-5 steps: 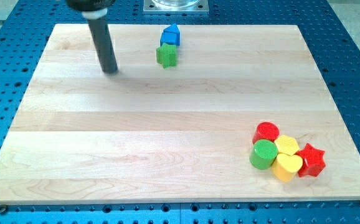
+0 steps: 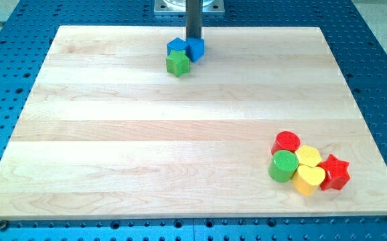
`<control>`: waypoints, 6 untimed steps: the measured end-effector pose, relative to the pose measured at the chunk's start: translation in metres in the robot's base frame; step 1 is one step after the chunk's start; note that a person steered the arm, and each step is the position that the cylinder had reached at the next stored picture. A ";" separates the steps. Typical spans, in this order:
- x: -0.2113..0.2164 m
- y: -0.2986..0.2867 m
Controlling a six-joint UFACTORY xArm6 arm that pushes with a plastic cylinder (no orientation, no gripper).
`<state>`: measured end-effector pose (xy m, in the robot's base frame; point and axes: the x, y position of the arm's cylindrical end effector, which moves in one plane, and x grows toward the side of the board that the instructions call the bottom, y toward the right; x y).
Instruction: Move the green star vertically to the cube
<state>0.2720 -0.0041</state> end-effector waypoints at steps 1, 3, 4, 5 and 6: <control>0.056 -0.023; 0.076 -0.051; 0.059 -0.089; 0.118 -0.077; 0.150 0.007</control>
